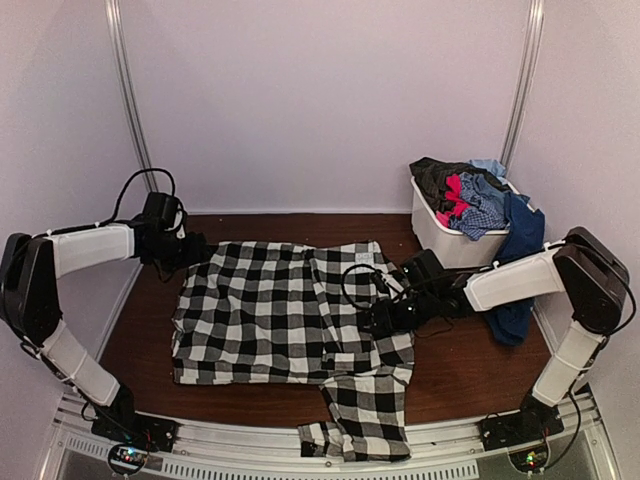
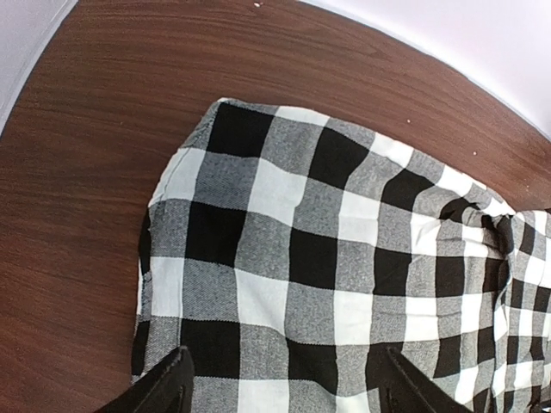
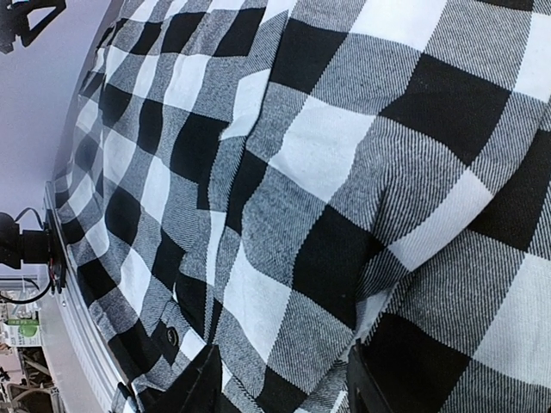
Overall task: Fold and stack the mixed laundry pile
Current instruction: Adjust the crumpled shirt at the center of the board.
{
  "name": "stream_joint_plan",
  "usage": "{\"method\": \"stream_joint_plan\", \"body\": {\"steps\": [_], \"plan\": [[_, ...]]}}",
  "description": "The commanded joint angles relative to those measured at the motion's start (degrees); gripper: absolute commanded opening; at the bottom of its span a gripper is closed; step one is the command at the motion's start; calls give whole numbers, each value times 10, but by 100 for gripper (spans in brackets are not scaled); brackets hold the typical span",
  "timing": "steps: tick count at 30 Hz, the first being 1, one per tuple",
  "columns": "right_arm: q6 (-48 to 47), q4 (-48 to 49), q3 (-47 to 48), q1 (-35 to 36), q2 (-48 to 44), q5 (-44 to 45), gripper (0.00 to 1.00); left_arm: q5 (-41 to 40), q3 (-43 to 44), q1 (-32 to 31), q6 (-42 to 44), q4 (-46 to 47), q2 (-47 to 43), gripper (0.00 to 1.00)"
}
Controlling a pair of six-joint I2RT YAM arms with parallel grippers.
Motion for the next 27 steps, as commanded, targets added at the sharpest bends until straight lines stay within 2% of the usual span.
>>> {"method": "stream_joint_plan", "body": {"steps": [1,6,10,14,18,20,23,27], "plan": [[4,24,8,7,23,21,49,-4,-20,-4,10,-7,-14,75],[-11,4,54,6,67,34,46,0,-25,-5,6,-6,-16,75],[-9,-1,70,6,64,31,28,5,-27,-6,5,-3,-21,75],[-25,-12,102,5,39,35,2,3,-32,-6,6,-1,-22,75],[-55,-32,165,-21,33,50,0,9,-42,-6,6,8,-18,75],[-74,-38,216,-51,45,51,0,16,-47,-6,5,17,-16,75],[-103,-57,351,-96,88,43,0,21,-52,-6,5,26,-11,76],[-125,-81,579,-141,213,27,0,29,-56,-6,7,42,-8,77]]}}
